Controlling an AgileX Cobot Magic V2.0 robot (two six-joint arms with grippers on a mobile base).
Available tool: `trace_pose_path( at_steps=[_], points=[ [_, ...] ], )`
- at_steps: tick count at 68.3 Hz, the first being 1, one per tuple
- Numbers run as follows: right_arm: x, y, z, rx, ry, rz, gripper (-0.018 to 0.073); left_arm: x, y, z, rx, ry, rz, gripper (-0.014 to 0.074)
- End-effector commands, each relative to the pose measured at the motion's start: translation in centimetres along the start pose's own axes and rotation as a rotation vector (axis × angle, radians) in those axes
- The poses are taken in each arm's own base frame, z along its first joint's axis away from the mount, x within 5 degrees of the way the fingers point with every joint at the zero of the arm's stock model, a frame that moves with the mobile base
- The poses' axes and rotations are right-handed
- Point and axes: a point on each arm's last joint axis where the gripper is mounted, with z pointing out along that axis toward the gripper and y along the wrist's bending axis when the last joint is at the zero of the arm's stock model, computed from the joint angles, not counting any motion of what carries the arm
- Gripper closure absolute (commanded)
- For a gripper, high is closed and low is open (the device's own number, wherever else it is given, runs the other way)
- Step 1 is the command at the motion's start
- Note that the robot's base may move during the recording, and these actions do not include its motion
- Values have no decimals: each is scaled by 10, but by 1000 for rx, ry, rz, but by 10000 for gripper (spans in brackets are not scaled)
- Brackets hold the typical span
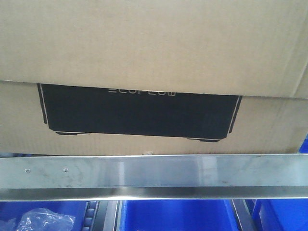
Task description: Grab box from left shelf to table start
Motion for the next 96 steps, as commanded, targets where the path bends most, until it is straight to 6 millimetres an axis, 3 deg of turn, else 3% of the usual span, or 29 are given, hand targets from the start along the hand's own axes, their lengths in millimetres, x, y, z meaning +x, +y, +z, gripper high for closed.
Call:
trace_pose_path(
  at_steps=[1, 11, 22, 29, 40, 44, 51, 73, 87, 96],
  points=[
    [-13, 0, -1, -5, -145, -10, 503, -10, -4, -2, 16, -47, -15, 278],
    [-27, 2, -4, -9, -197, -9, 503, -10, -8, 18, -1, 17, -4, 278],
    [-57, 5, -13, -16, -193, -9, 478, -10, -1, 24, 9, 46, -56, 278],
    [-77, 8, -20, -19, -145, -11, 337, -11, 9, 26, 25, 61, -117, 278],
    [-110, 11, -24, -21, -71, -13, -28, -11, 15, 27, 33, 67, -72, 278],
    [-124, 13, -22, -21, -58, -13, -74, -12, 15, 27, 37, 60, -52, 278],
    [-149, 15, -14, -20, -29, -13, -45, -12, 13, 27, 45, 56, -41, 278],
    [-213, 24, 44, -32, 212, 26, -43, -13, 8, 26, 64, 35, -9, 278],
    [-245, 31, 96, -64, 373, 26, -43, -14, 5, 25, 91, 34, -24, 278],
    [-253, 34, 140, -89, 444, -10, -43, -15, 5, 25, 94, 19, -24, 278]
  ],
)
